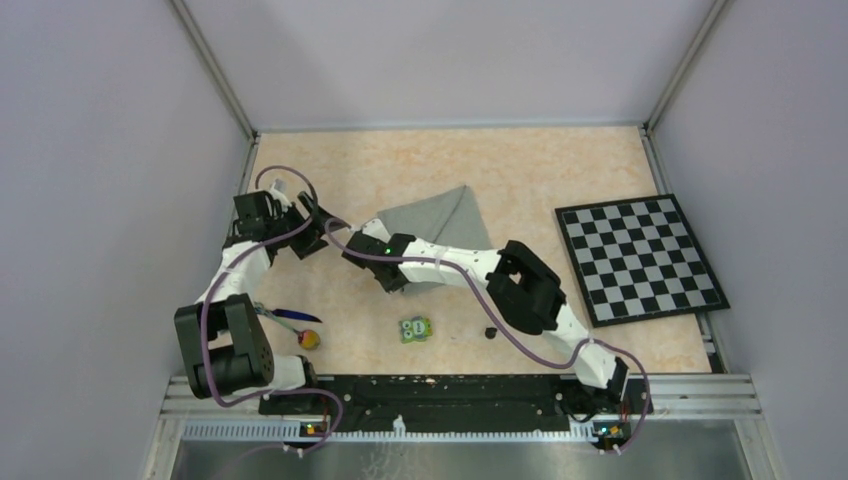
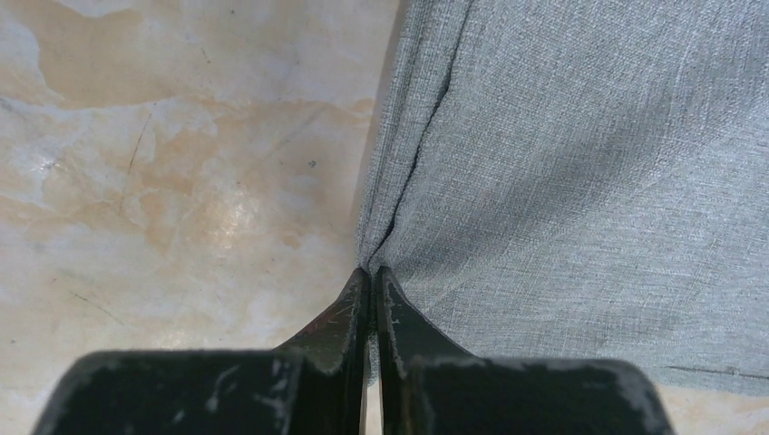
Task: Fold the napkin into a case and place the utensils inside
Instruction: Pick up the upper triangle-folded napkin from the center of the board.
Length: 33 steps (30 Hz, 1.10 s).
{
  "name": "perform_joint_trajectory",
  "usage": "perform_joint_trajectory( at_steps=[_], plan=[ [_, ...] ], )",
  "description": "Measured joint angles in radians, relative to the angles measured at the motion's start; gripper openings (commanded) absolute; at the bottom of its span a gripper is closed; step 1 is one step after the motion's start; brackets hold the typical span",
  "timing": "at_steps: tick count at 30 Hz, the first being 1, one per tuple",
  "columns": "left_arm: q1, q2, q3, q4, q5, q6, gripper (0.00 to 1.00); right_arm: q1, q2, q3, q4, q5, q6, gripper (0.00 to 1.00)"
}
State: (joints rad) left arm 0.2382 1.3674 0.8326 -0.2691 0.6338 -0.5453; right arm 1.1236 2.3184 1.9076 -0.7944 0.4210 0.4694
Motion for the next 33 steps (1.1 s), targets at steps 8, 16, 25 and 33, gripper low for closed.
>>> perform_joint_trajectory(
  at_steps=[8, 16, 25, 33],
  plan=[
    [-0.003, 0.095, -0.069, 0.171, 0.201, -0.042, 0.86, -0.028, -0.129, -0.220, 0.163, -0.040, -0.056, 0.00],
    [-0.120, 0.245, -0.151, 0.435, 0.266, -0.266, 0.87, -0.133, -0.319, -0.449, 0.286, -0.212, -0.083, 0.00],
    [-0.286, 0.359, -0.174, 0.625, 0.138, -0.483, 0.76, -0.144, -0.367, -0.494, 0.378, -0.298, -0.102, 0.00],
    [-0.311, 0.480, -0.048, 0.634, 0.076, -0.534, 0.69, -0.152, -0.399, -0.522, 0.414, -0.333, -0.108, 0.00]
  ],
)
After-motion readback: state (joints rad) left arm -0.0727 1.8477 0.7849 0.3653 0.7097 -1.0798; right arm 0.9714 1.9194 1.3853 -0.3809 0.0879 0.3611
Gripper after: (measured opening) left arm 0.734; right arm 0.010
